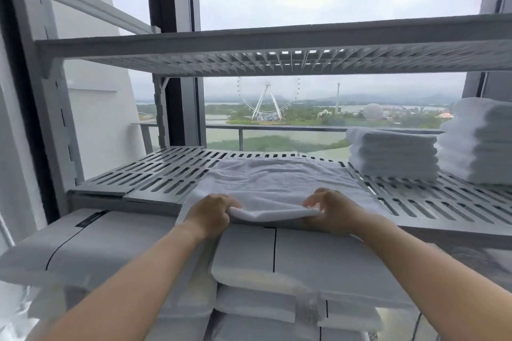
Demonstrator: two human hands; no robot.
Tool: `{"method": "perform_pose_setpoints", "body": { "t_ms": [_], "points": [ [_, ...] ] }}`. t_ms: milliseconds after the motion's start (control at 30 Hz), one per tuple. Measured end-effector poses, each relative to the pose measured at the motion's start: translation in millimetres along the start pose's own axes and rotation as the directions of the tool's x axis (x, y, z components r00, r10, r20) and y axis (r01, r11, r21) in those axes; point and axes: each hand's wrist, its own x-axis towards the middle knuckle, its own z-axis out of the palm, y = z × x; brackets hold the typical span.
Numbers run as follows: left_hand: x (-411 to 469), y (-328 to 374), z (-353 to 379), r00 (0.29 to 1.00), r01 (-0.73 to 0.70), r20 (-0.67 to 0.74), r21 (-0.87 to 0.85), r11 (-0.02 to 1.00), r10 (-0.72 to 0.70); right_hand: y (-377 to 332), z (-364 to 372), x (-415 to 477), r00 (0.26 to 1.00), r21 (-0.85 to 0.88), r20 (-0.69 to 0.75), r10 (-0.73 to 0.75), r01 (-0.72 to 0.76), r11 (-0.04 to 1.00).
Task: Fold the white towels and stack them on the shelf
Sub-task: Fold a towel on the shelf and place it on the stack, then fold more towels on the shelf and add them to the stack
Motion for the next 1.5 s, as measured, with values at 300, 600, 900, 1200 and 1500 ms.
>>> {"method": "perform_pose_setpoints", "body": {
  "t_ms": [300,600,900,1200,1500],
  "points": [
    [45,-7,20,0.971,0.011,0.234,-0.202,0.979,0.037,2,21,49,0.987,0.110,-0.154,-0.043,0.060,0.992],
    [126,-35,42,0.924,-0.044,0.376,-0.093,0.995,0.076,31,51,131,0.979,0.021,0.169,0.115,-0.121,0.992],
    [190,-43,77,0.884,-0.119,0.459,0.046,0.992,0.085,79,54,163,0.865,-0.207,0.281,0.415,-0.368,0.907],
    [223,-32,100,0.870,-0.145,0.487,0.098,0.985,0.080,86,54,201,0.910,-0.243,0.335,0.246,-0.168,0.955],
    [255,-25,85,0.914,-0.019,0.403,-0.037,0.999,0.032,101,44,258,0.991,-0.106,0.103,0.081,-0.070,0.992]
  ]
}}
